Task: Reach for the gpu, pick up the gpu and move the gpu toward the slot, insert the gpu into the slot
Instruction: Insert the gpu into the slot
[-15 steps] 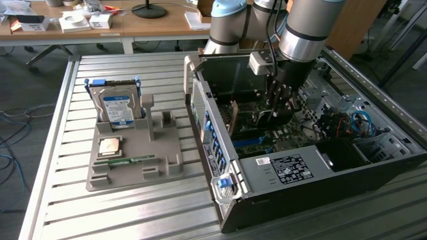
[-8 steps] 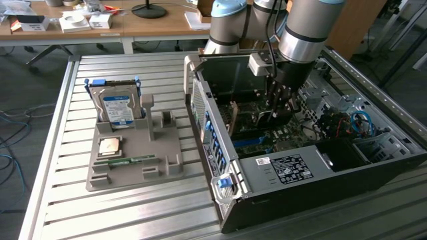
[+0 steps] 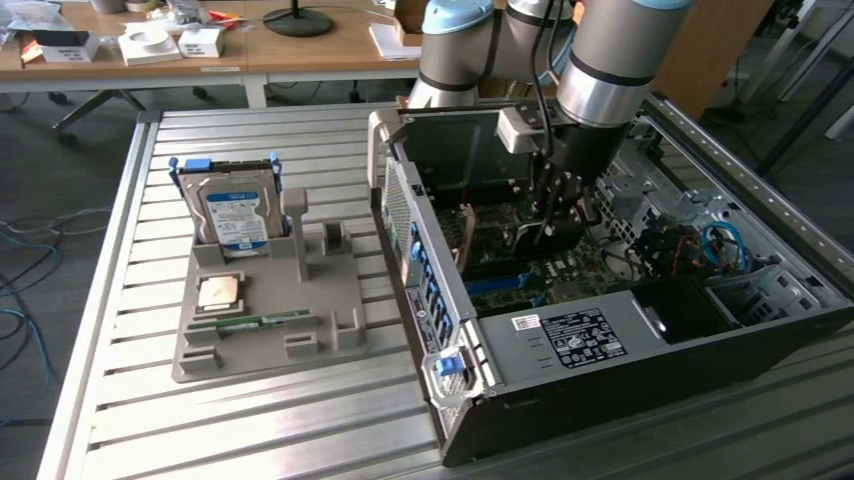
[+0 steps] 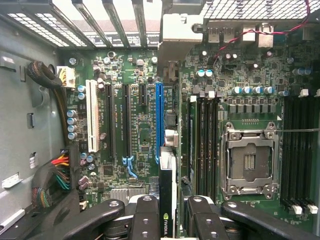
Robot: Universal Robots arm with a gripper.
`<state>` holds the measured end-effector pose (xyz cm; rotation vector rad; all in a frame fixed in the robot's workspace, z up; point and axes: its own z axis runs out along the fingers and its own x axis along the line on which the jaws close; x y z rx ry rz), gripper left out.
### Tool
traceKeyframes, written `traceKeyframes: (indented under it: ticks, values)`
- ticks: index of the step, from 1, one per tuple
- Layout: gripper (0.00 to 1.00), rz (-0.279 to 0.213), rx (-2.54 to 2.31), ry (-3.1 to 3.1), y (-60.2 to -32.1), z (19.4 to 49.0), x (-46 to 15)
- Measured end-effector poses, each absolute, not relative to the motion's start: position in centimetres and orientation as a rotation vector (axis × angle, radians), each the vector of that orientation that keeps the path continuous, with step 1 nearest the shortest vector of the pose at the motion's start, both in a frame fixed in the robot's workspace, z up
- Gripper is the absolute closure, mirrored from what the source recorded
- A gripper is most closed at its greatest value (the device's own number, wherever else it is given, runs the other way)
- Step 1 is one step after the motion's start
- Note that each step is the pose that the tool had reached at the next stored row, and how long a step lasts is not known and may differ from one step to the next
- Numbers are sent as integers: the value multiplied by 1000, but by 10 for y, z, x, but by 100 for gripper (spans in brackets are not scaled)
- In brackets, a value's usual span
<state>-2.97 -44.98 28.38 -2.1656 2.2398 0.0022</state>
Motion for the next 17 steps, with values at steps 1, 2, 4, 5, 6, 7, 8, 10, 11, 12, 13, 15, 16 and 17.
traceKeyframes:
  ticks: [1,2,4,5,6,7,8,10,11,12,13,15,16,17]
  values:
    - [73,2,-2167,2239,-450,284,-30]
    - [73,2,-2168,2238,-450,284,-30]
    - [73,2,-2171,2234,-450,284,-30]
    - [73,2,-2173,2233,-450,284,-30]
    - [73,2,-2175,2231,-450,284,-30]
    - [73,2,-2178,2228,-450,284,-30]
    - [73,2,-2181,2225,-450,284,-30]
    - [73,3,-2186,2220,-450,284,-30]
    - [73,3,-2187,2219,-450,284,-30]
    - [73,3,-2187,2219,-450,284,-30]
    - [73,3,-2188,2218,-450,284,-30]
    - [73,3,-2188,2218,-450,284,-30]
    - [73,3,-2188,2218,-450,283,-30]
    - [73,3,-2188,2218,-450,283,-30]
